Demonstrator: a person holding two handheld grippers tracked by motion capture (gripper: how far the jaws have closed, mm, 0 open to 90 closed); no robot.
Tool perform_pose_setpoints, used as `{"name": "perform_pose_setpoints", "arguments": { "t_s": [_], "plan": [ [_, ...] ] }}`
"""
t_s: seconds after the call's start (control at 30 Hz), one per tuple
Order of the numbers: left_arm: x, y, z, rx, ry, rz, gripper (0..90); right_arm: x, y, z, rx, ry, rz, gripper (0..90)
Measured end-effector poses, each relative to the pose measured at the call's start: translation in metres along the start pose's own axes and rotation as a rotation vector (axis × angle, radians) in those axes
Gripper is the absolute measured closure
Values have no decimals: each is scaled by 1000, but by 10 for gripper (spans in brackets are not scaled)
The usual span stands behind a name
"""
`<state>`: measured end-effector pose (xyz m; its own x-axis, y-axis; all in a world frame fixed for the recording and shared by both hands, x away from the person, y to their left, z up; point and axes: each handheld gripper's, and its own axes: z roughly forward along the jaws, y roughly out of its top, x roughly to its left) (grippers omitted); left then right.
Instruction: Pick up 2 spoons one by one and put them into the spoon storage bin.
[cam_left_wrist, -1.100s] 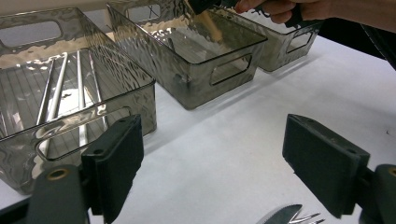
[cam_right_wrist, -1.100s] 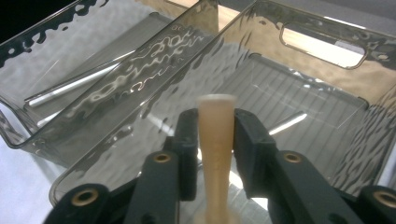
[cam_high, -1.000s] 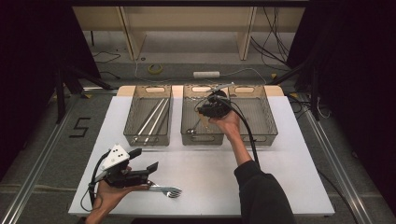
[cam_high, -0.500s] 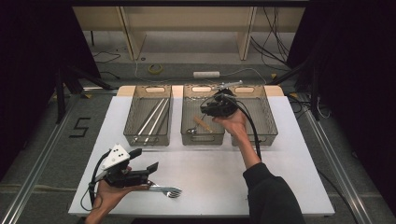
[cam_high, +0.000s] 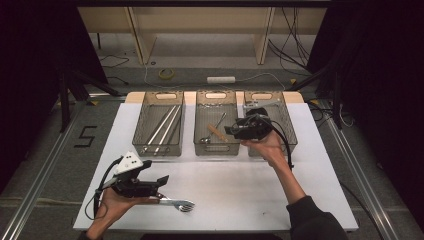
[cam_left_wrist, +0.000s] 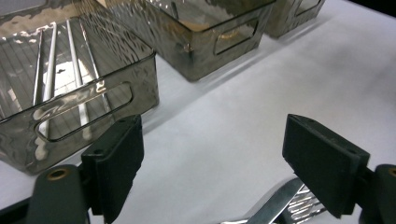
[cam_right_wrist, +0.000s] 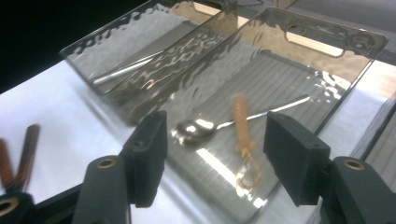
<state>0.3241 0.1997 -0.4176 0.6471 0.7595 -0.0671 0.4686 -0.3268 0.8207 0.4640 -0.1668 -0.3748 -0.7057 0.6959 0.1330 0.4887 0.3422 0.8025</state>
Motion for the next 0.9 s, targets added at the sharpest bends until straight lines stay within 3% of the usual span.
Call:
{"name": "perform_pose_setpoints", "arguments": {
  "t_s": [0.17, 0.5, 0.9],
  "plan": [
    [1, 2, -1, 73, -8, 27, 205, 7, -18, -17, -16, 9, -17, 383],
    [0, 3, 3, 190, -11, 91, 209, 10, -57, -47, -90, 29, 16, 351],
    [1, 1, 8, 219, -7, 101, 214, 19, -99, -77, -192, 37, 52, 333]
  ]
}}
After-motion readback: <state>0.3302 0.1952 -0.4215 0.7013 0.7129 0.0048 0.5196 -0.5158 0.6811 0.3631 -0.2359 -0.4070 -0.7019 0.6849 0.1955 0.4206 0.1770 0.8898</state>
